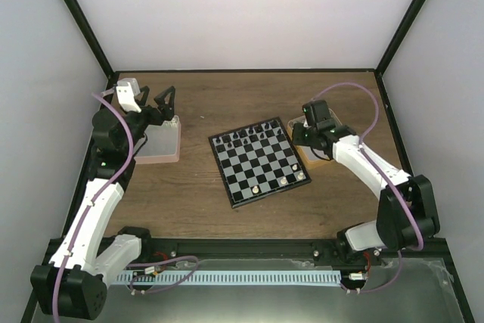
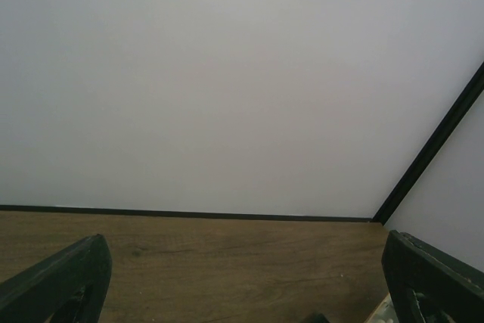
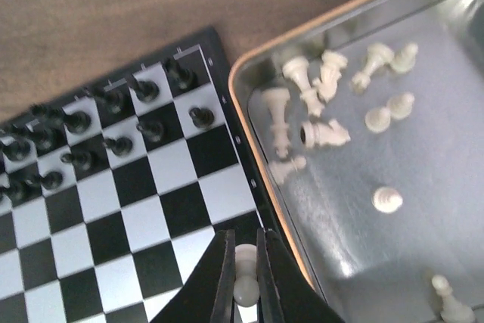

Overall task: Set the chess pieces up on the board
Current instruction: Place the chess piece on the chessboard.

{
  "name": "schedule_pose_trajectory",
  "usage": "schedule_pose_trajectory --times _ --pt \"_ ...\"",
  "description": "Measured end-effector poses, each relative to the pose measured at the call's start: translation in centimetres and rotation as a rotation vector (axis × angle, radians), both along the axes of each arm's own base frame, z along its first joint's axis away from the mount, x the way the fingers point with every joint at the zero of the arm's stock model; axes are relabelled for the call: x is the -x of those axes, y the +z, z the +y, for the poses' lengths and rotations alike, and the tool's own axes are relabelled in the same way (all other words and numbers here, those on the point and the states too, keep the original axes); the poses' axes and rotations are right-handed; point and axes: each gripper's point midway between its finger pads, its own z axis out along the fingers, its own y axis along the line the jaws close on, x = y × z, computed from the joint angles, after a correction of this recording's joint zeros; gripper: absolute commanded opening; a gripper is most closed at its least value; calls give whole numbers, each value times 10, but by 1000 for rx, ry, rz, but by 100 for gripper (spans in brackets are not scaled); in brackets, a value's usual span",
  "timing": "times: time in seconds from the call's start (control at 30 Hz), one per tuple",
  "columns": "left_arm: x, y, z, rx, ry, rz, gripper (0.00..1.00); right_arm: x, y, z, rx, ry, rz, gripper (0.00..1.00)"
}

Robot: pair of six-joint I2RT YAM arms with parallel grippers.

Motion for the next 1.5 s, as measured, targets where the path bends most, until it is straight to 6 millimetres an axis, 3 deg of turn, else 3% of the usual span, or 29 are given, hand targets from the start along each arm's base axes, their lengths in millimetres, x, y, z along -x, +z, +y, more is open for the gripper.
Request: schedule_pose_trajectory --times 0.27,0.5,0.73,1.5 --pt "0 0 0 1 2 -1 100 42 -34 23 43 105 121 5" --pt "0 0 0 1 2 -1 100 64 -51 45 53 169 185 6" --pt "-1 -1 0 0 2 4 100 84 -78 41 95 167 267 6" --pt "-1 -2 0 0 2 4 100 81 -96 37 159 144 276 7"
